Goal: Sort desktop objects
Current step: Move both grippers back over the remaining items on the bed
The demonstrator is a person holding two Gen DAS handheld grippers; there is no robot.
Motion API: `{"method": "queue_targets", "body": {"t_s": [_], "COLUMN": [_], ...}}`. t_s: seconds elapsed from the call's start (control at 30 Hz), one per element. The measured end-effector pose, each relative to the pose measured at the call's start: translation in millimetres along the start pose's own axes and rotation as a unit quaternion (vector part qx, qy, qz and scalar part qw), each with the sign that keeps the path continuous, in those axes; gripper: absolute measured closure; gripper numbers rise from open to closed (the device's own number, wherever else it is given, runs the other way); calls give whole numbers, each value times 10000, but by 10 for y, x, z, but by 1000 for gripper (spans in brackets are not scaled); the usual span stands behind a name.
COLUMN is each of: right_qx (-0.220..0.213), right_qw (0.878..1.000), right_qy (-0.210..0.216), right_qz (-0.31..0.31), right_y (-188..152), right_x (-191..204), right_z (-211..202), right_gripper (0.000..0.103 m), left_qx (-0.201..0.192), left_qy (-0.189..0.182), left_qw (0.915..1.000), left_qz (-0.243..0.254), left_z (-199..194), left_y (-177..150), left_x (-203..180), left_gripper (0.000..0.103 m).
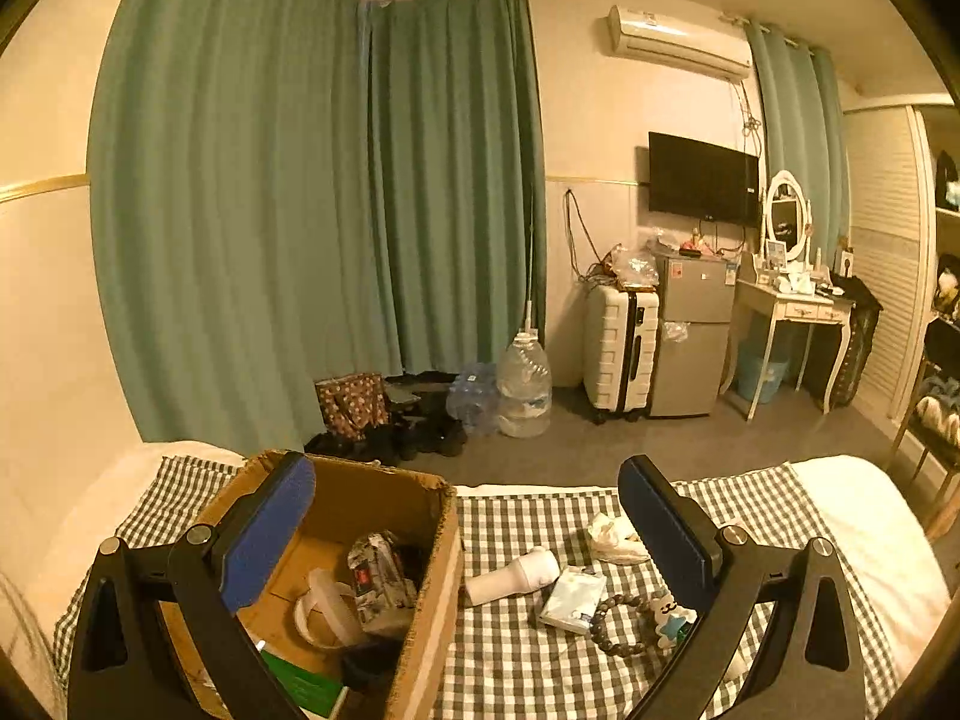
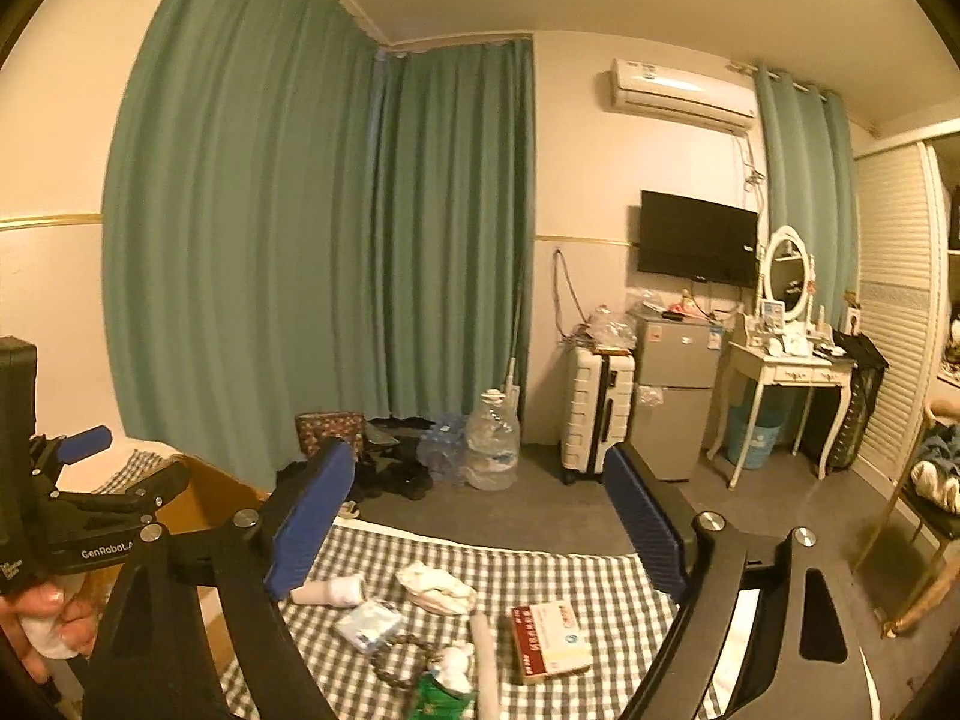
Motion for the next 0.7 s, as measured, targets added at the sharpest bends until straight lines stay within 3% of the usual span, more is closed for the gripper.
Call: {"method": "queue_targets", "body": {"t_s": [0.37, 0.7], "right_qx": [3, 369], "right_qw": [9986, 9943], "right_qy": [-271, -510], "right_qz": [447, 865], "right_y": [-99, -333], "right_x": [-636, -1092], "right_z": [113, 432], "right_gripper": [0, 0], "left_qx": [-372, 55], "left_qy": [-207, -188], "left_qw": [9982, 9968], "left_qz": [430, 769], "left_z": [20, 344], "left_y": [60, -156], "left_x": [-627, -934], "left_gripper": [0, 0]}}
Point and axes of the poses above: each gripper's, at about its wrist camera, not at the fingertips, and z roughly the way its jaws point, x to its left, y to its top, the point moved 9 cm from there along z, roughly the way its jaws point, and after that the axes turned 14 degrees about z, right-handed, at the moved point
